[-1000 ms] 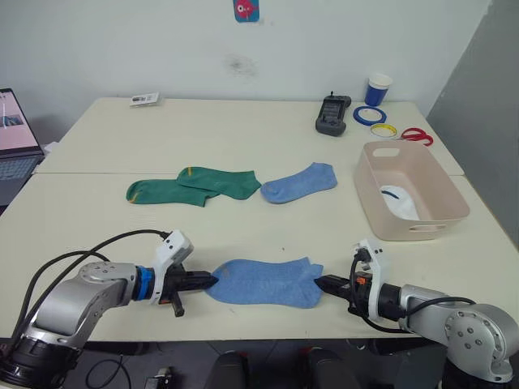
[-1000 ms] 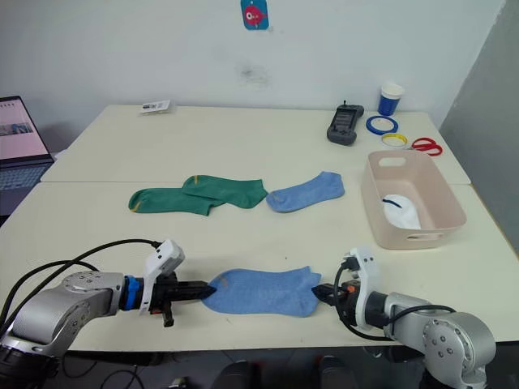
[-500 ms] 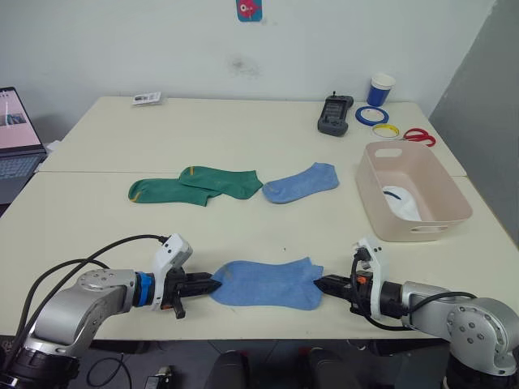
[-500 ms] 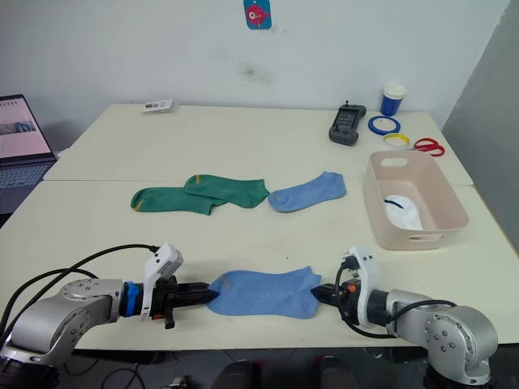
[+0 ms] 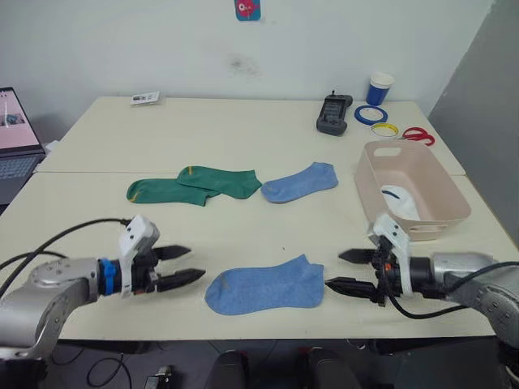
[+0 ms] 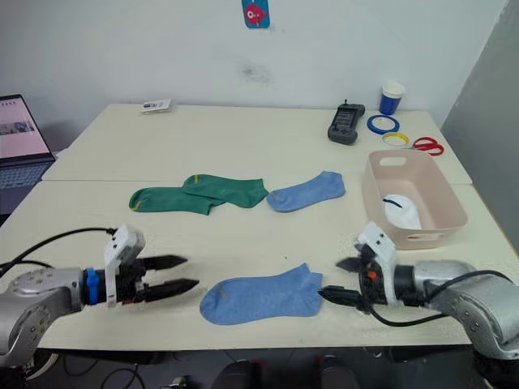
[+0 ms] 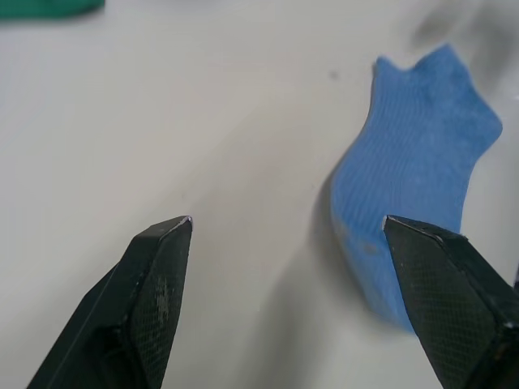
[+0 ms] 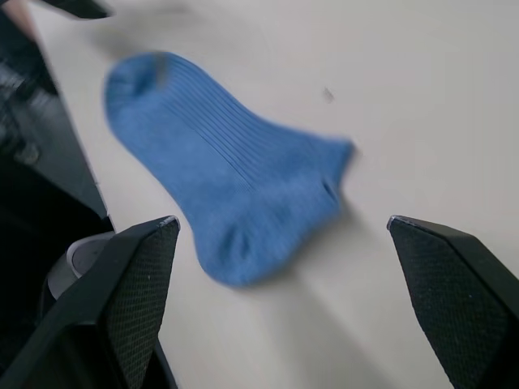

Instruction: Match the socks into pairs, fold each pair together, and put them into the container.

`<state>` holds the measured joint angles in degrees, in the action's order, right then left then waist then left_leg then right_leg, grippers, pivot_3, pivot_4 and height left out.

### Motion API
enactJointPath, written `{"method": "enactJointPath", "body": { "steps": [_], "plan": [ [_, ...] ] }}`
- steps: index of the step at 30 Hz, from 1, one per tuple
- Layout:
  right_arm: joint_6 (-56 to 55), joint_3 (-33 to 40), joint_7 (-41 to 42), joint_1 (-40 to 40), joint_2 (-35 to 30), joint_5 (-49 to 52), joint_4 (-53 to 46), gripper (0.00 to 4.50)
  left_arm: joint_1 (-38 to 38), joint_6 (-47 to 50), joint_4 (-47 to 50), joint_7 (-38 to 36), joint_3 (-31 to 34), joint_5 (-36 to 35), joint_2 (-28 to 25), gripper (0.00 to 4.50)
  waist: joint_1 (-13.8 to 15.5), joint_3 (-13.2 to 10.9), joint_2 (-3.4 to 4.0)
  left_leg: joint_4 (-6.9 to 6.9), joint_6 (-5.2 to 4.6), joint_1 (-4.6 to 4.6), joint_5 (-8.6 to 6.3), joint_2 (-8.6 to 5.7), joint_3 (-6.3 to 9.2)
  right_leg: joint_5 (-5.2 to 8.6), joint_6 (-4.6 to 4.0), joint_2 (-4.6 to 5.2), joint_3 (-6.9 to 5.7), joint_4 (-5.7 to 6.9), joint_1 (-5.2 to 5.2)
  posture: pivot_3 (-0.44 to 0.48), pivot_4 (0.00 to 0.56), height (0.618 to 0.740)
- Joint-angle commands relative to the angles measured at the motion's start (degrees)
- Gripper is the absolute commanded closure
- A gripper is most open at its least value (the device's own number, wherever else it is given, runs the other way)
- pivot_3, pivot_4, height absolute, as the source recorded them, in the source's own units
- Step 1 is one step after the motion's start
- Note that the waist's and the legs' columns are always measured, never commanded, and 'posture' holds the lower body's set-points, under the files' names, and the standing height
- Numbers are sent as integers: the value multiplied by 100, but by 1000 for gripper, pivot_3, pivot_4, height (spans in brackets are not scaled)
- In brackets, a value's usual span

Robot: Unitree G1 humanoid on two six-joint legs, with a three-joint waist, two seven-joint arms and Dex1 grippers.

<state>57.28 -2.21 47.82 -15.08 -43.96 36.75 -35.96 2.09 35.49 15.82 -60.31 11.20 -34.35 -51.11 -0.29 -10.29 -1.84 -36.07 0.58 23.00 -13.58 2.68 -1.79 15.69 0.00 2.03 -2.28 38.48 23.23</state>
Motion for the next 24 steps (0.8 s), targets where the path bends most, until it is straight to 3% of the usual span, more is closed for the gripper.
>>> {"method": "enactJointPath", "body": {
  "steps": [1,5,11,12,19,24],
  "plan": [
    [-1582,-802,315,-277,201,-914,403,650,13,-375,462,-192,-447,158,114,1207,-10,0,-1,1,0,2,0,1,-4,0,1,-1,4,-6,0,0,150,740],
    [-2600,-1526,475,-599,734,-1567,1230,2107,-21,-594,868,-161,-1001,293,353,2512,-15,-1,-3,1,3,12,2,5,-8,-2,8,-16,10,-30,0,0,150,740],
    [-3657,-2190,789,-536,976,-2368,2324,4282,-129,-1263,394,-120,-1571,1187,368,4474,13,-1,-3,-1,3,14,2,4,-9,-5,9,-16,9,-36,-2,0,150,740],
    [-3827,-2187,814,-464,952,-2455,2474,4484,-158,-1365,254,-127,-1570,1274,359,4500,15,-1,-3,-1,2,13,1,4,-9,-5,9,-15,8,-35,-3,0,150,740],
    [-4467,-1667,989,146,674,-2417,2817,4484,-224,-1840,-696,-119,-1427,1583,369,4500,21,1,-1,-1,2,2,1,7,-8,-8,10,-14,7,-27,-10,0,150,740],
    [-4352,-1266,1097,465,480,-2165,2497,4484,-232,-1944,-832,-226,-1375,1544,269,4500,22,2,-2,-5,2,-12,2,5,-12,-8,10,-9,11,5,-11,0,150,740]
  ]
}}
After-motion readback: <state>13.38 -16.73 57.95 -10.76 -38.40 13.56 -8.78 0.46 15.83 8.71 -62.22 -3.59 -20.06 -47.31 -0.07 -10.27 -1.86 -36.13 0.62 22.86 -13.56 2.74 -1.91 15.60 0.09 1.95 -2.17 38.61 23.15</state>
